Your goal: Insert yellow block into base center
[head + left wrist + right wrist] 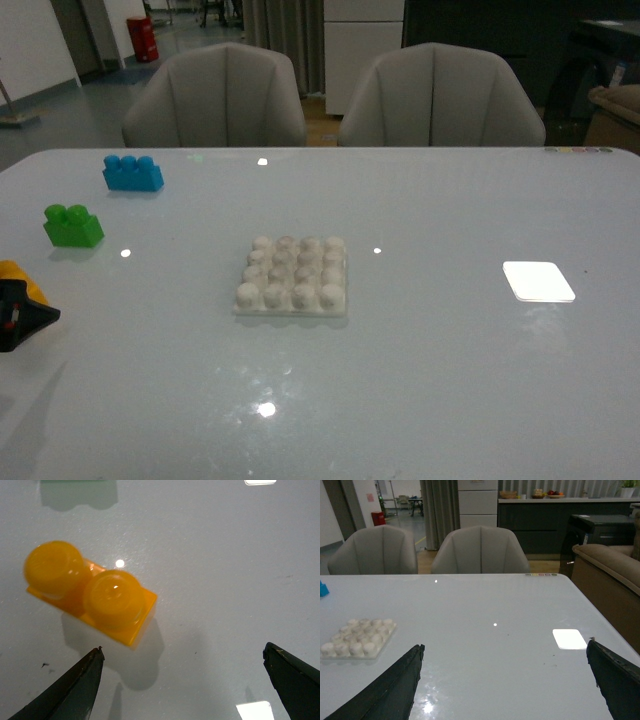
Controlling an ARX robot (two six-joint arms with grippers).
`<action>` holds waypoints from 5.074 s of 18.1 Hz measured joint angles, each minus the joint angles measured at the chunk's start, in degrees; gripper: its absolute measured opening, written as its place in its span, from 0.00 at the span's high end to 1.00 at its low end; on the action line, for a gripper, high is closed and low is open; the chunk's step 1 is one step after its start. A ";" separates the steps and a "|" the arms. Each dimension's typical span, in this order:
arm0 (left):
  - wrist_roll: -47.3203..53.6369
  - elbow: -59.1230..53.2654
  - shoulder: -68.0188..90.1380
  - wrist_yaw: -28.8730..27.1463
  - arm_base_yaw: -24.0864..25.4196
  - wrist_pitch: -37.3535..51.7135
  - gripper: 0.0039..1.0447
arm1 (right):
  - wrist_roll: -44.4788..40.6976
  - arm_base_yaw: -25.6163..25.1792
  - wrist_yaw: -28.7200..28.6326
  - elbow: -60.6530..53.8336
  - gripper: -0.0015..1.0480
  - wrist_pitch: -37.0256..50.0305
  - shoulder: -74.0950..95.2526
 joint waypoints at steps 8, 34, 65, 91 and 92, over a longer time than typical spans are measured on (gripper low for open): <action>-5.29 -0.09 0.15 2.82 -2.32 0.48 0.06 | 0.00 0.00 0.00 0.00 0.06 0.00 0.00; -4.22 11.10 1.68 -2.89 0.26 -4.22 0.06 | 0.00 0.00 0.00 0.00 0.06 -0.02 0.00; -10.29 -6.19 -5.95 -9.42 -9.60 11.37 0.38 | 0.00 0.00 0.00 0.00 0.06 -0.02 0.00; -24.92 18.91 8.90 -32.20 -40.98 -1.22 0.38 | 0.00 0.00 0.00 0.00 0.06 -0.02 0.00; -24.50 18.91 8.96 -32.22 -41.00 -1.11 0.38 | 0.00 0.00 0.00 0.00 0.06 0.00 0.00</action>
